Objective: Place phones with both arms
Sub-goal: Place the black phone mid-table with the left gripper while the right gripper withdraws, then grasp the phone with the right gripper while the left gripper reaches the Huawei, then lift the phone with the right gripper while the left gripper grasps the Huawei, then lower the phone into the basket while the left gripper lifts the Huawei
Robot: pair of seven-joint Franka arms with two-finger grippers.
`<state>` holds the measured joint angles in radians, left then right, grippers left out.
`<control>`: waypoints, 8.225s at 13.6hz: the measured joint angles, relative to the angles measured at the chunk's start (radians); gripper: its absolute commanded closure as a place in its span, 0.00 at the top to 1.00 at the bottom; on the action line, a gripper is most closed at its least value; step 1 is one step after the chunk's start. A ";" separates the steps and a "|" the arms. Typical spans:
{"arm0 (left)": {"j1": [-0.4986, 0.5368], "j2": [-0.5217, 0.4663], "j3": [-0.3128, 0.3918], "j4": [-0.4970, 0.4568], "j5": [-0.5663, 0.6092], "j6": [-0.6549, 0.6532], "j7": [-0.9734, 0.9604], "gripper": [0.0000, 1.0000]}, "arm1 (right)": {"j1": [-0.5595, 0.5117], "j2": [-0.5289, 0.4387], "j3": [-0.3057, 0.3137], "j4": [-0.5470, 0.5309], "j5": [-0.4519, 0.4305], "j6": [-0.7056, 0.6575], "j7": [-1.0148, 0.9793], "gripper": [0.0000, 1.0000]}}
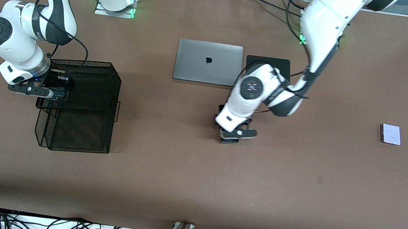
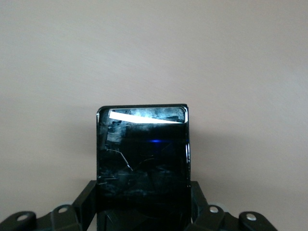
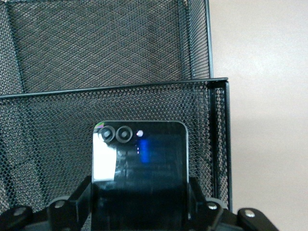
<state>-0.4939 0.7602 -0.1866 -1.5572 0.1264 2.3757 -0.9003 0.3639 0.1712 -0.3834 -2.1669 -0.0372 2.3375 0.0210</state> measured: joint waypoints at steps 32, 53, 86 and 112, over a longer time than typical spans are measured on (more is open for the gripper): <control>0.096 -0.164 0.135 -0.101 0.058 -0.177 0.336 1.00 | 0.378 0.226 0.035 0.567 0.302 -0.388 0.402 0.99; 0.926 -0.385 0.132 -0.381 0.058 -0.111 1.320 1.00 | 0.668 0.798 0.036 0.825 0.307 0.023 0.651 0.99; 1.188 -0.240 0.055 -0.589 -0.010 0.328 1.376 1.00 | 0.546 0.232 -0.406 0.462 0.297 -0.417 -0.023 0.00; 0.928 -0.241 -0.214 -0.304 -0.029 -0.204 0.899 0.00 | 0.556 0.108 -0.439 0.074 0.277 -0.148 -0.041 0.99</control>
<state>0.4337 0.5191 -0.4002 -1.8610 0.0978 2.1715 -0.0015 0.9202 0.2796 -0.8223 -2.0925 0.2399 2.1897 -0.0195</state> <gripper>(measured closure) 0.163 0.172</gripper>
